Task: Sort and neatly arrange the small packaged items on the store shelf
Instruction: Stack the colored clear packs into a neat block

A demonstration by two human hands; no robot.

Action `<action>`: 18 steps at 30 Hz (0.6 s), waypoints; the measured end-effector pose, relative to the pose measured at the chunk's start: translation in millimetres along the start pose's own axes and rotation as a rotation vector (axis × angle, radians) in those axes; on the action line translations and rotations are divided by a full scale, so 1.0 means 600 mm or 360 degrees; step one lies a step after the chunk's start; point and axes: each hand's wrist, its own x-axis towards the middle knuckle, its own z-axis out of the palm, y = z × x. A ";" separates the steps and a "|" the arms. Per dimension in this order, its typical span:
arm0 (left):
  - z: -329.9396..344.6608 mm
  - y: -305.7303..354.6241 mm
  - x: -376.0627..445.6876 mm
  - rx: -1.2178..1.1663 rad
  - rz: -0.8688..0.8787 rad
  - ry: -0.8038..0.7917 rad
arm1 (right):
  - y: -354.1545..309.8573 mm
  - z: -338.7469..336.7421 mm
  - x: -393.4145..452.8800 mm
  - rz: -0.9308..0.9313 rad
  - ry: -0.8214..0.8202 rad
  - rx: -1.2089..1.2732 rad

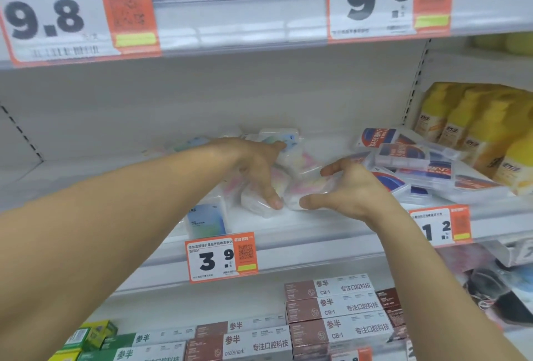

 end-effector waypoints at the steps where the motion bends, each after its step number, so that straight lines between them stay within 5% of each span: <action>1: 0.002 0.001 -0.003 0.0009 0.0002 0.0016 | 0.001 -0.001 -0.001 -0.0020 0.0008 0.0029; 11: -0.019 -0.038 -0.061 -0.0494 0.0120 0.0846 | 0.008 -0.015 -0.008 -0.0196 -0.0217 0.0704; 15: -0.023 -0.047 -0.094 -0.1417 0.0081 0.0639 | 0.006 -0.007 -0.005 -0.0172 -0.0264 0.0776; 18: -0.017 -0.056 -0.105 -0.1229 0.0119 0.0589 | 0.005 0.002 0.001 -0.0175 -0.0219 0.0735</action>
